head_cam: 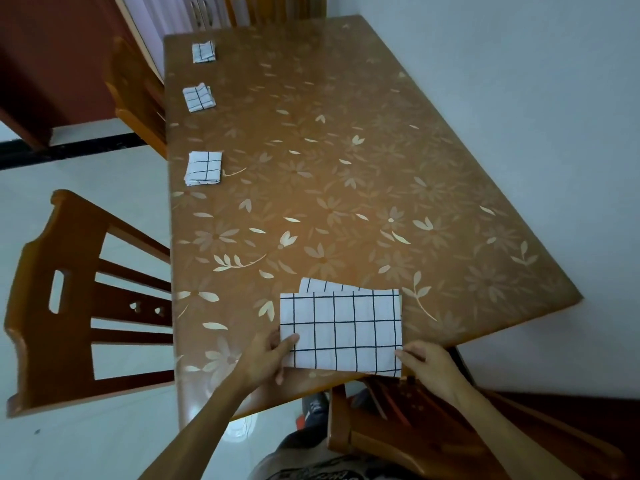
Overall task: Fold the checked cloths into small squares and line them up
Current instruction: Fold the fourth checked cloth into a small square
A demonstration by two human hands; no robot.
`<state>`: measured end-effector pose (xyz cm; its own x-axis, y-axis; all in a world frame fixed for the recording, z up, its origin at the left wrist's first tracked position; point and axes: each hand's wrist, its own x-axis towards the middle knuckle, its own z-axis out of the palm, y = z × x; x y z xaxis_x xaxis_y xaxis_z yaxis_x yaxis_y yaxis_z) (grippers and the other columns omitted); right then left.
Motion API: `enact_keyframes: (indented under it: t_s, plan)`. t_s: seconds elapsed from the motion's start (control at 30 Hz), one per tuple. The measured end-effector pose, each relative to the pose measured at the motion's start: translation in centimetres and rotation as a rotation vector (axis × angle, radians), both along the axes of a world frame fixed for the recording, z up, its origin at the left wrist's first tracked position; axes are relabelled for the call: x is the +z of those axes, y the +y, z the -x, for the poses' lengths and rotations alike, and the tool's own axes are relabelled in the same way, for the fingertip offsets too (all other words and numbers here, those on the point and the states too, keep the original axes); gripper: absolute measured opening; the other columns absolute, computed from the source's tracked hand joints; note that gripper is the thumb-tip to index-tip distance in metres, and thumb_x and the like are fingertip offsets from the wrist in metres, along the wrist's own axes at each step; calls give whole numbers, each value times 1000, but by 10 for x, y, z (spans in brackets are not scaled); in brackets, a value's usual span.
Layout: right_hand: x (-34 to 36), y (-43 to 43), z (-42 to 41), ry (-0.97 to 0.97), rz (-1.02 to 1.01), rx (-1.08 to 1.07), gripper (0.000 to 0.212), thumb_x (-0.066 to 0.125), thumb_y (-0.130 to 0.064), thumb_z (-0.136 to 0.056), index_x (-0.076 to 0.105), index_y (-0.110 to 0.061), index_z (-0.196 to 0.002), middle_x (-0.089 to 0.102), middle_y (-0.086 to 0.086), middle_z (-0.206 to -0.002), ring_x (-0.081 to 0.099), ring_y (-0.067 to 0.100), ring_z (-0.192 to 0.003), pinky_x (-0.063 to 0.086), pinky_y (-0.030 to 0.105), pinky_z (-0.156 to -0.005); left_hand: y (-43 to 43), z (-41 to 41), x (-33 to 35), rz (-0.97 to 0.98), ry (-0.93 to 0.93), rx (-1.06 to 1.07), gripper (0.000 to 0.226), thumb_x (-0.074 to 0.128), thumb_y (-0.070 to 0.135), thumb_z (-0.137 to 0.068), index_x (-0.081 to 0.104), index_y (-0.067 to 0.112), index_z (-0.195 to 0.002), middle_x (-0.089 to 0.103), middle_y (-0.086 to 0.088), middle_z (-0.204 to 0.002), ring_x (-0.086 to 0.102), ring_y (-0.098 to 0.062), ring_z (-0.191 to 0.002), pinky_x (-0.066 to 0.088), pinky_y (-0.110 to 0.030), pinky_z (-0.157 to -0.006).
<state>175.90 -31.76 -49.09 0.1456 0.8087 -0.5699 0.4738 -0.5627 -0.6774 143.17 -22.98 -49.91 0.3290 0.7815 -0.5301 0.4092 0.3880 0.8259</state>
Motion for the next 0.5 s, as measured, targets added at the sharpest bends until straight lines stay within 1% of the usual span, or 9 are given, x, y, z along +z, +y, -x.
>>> enact_keyframes:
  t_s: [0.07, 0.13, 0.2, 0.27, 0.33, 0.4, 0.47, 0.5]
  plan:
    - [-5, 3, 2, -63, 24, -8, 18, 61, -30, -95, 70, -24, -81, 70, -3, -78, 66, 9, -77, 52, 28, -73, -3, 3, -1, 14, 14, 29, 31, 60, 37, -96, 56, 19, -121, 75, 4, -109, 59, -24, -40, 52, -26, -46]
    - [-7, 6, 3, -96, 45, -31, 26, 59, -28, -96, 67, -20, -73, 68, 0, -70, 64, 12, -69, 49, 28, -66, -6, 7, -4, 18, 46, 54, 28, 64, 37, -95, 58, 17, -114, 75, 4, -107, 63, -26, -45, 55, -28, -48]
    - [-8, 8, 4, -97, 72, -71, 26, 59, -27, -96, 66, -18, -73, 68, 0, -68, 63, 13, -66, 47, 26, -61, -8, 9, -8, 3, 83, 59, 26, 67, 33, -93, 58, 17, -111, 74, 0, -106, 69, -19, -55, 56, -27, -50]
    - [-8, 9, 5, -97, 95, -101, 24, 60, -27, -96, 68, -17, -76, 69, 2, -70, 64, 13, -65, 46, 24, -57, -10, 9, -11, -16, 119, 48, 26, 70, 30, -91, 57, 19, -111, 73, -3, -104, 73, -17, -69, 56, -23, -53]
    - [-6, 11, 6, -109, 113, -107, 25, 59, -27, -96, 67, -16, -76, 69, 2, -70, 64, 14, -66, 46, 24, -58, -9, 7, -14, -41, 171, 36, 26, 72, 27, -90, 56, 21, -110, 74, -3, -95, 73, -18, -74, 59, -27, -56]
    - [-5, 12, 5, -113, 128, -116, 25, 60, -28, -95, 68, -16, -74, 70, 2, -68, 66, 16, -66, 49, 27, -59, -7, 4, -17, -56, 217, 33, 23, 71, 21, -91, 55, 20, -108, 74, -1, -86, 72, -20, -71, 59, -29, -55]
    - [-4, 14, 5, -118, 138, -119, 25, 60, -28, -94, 69, -16, -74, 70, 3, -66, 68, 18, -67, 53, 35, -65, -4, 1, -18, -75, 284, 17, 20, 69, 16, -92, 54, 20, -105, 71, 0, -86, 70, -18, -70, 57, -25, -54]
    - [-4, 15, 5, -122, 143, -120, 24, 60, -28, -93, 69, -16, -74, 70, 2, -65, 68, 18, -68, 54, 36, -68, -2, -1, -18, -83, 314, 5, 20, 68, 16, -92, 53, 21, -104, 70, 0, -86, 69, -17, -70, 56, -22, -53]
